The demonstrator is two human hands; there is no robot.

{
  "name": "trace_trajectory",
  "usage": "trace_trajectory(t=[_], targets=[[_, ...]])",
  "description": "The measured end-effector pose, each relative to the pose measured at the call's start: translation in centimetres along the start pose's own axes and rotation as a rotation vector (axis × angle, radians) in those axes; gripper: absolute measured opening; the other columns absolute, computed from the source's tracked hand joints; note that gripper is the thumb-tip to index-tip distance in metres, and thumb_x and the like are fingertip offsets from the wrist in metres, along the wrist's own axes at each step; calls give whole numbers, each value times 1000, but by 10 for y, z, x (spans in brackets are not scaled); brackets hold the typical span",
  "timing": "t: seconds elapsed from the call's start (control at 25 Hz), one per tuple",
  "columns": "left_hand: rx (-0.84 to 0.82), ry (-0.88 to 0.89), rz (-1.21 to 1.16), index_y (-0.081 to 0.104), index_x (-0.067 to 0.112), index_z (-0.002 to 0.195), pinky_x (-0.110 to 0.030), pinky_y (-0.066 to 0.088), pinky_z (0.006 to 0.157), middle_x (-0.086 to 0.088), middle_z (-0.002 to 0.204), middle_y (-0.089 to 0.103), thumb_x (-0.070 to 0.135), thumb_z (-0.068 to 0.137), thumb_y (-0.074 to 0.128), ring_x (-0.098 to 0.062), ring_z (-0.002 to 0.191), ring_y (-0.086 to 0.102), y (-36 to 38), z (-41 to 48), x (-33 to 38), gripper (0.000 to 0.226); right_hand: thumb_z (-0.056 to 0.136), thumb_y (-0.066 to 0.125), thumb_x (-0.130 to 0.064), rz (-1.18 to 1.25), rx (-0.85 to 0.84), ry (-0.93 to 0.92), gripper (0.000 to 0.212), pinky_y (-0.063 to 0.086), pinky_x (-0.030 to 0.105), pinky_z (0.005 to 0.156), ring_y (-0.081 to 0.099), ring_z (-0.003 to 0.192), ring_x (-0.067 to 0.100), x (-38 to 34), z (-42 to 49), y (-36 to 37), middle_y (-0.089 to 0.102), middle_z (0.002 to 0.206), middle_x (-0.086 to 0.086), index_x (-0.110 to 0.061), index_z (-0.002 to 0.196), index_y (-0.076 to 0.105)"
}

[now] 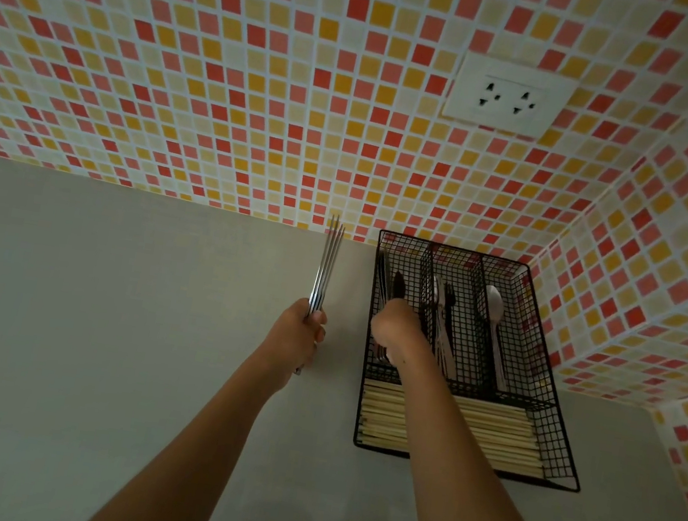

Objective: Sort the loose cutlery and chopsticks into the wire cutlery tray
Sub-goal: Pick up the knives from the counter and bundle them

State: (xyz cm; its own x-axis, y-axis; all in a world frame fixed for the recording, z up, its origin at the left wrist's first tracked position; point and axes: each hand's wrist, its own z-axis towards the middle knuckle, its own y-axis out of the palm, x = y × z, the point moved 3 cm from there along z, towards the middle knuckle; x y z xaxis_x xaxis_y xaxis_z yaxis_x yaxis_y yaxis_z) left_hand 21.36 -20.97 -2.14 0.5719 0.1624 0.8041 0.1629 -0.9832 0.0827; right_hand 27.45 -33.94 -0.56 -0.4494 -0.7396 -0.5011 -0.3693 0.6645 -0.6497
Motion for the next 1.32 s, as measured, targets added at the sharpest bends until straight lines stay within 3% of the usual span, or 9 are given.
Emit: trace_trajectory(t=[0.08,0.2,0.28,0.44,0.64,0.84,1.04,1.2,1.32], targets=[[1,17,14,42,19,66,-18,25,35,1,60,43,18,100,26,-11,46,31,-2,0,-2,38,95,39,2,58,60,-29,25,40,24,52,48,73,18,5,-1,1,57,110,14,2,116,51],[5,54,26,45,19,69,-22,27,42,2,59,47,18,101,28,-11,48,34,-5,-1,-5,36,92,43,1,198,95,-30,20,37,23,51,43,65,13,12,3,2,48,79,2,-11,77,47],[5,103,70,48,18,73,-23,28,46,2,61,50,14,100,30,-11,50,36,-7,-3,-6,33,90,40,4,239,88,-19,18,44,25,61,48,73,17,11,0,-1,50,85,5,-10,89,51],[-16,209,152,51,10,91,-24,33,49,-2,74,55,17,102,33,-14,56,41,-9,-13,-4,22,93,34,7,216,89,-49,44,43,35,96,47,121,29,13,-10,-7,47,134,15,1,136,39],[-71,184,110,52,9,95,-25,36,48,-3,74,56,16,103,31,-15,54,44,1,-24,8,23,91,37,7,252,310,-272,41,45,19,77,57,100,17,20,-20,-35,56,105,2,-11,125,51],[-206,81,-65,53,4,96,-26,48,52,-7,74,59,12,103,34,-17,59,54,34,-33,22,22,94,44,4,50,716,-388,36,42,37,106,46,128,32,62,-14,-75,51,132,21,2,129,53],[-232,-77,-123,53,-2,100,-25,59,54,-16,82,64,8,101,39,-21,67,64,72,-19,27,18,91,42,12,-53,560,-383,47,31,36,114,36,137,28,99,13,-85,42,146,15,0,137,45],[-203,-148,-85,50,-3,109,-26,58,49,-18,85,61,4,99,40,-21,64,65,96,0,25,16,89,45,15,-76,585,-372,54,39,39,109,46,130,29,105,21,-81,45,145,13,-5,138,45],[-156,-181,-28,51,-1,96,-26,55,42,-16,80,56,2,99,41,-22,63,60,109,13,27,11,87,45,16,-65,597,-379,55,40,39,109,47,129,28,106,22,-80,45,145,11,-6,138,45]])
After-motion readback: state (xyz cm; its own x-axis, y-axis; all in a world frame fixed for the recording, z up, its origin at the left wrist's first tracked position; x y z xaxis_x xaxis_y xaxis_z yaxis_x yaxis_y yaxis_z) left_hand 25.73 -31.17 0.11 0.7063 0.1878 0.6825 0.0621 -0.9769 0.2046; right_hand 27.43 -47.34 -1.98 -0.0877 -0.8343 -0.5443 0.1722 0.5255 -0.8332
